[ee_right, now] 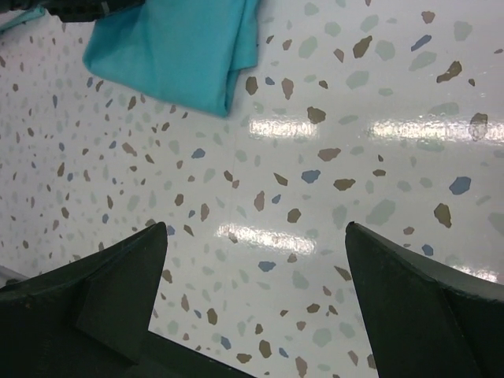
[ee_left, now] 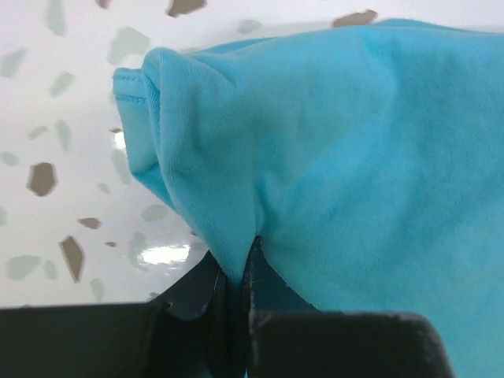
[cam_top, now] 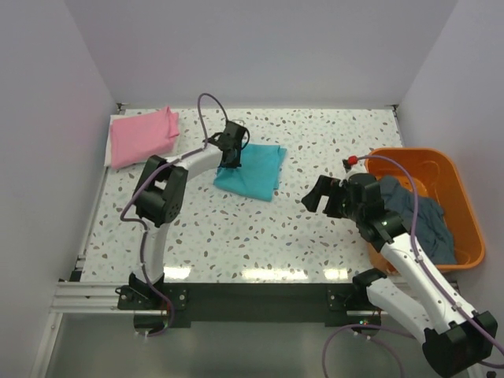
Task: Fold and stack the t-shirts
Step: Neatly place the folded tshirt to the corner
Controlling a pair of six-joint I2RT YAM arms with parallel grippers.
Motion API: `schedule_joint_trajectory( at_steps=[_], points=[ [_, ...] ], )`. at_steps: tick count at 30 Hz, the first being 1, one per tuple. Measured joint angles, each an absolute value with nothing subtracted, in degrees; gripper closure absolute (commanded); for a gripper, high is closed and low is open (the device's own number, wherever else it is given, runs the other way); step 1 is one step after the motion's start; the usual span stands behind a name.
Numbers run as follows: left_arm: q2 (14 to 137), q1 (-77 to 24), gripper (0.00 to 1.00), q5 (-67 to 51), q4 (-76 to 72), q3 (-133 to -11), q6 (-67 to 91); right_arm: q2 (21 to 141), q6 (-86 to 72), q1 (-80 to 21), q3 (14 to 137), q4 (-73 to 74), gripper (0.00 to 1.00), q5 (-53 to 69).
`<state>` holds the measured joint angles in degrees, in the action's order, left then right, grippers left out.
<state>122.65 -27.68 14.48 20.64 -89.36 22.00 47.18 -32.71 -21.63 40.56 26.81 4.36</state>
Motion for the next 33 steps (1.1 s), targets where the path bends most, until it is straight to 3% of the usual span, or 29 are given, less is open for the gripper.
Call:
schedule_joint_trajectory(
  at_steps=[16, 33],
  points=[
    [121.36, -22.83, 1.0, 33.87, 17.23, -95.77, -14.79, 50.33, -28.67, -21.63, 38.85, 28.03, 0.01, 1.72],
    [113.01, -14.85, 1.0, 34.2, 19.22, -111.22, -22.28, 53.67, -27.86, -21.63, 38.83, 27.86, 0.01, 0.49]
  ],
)
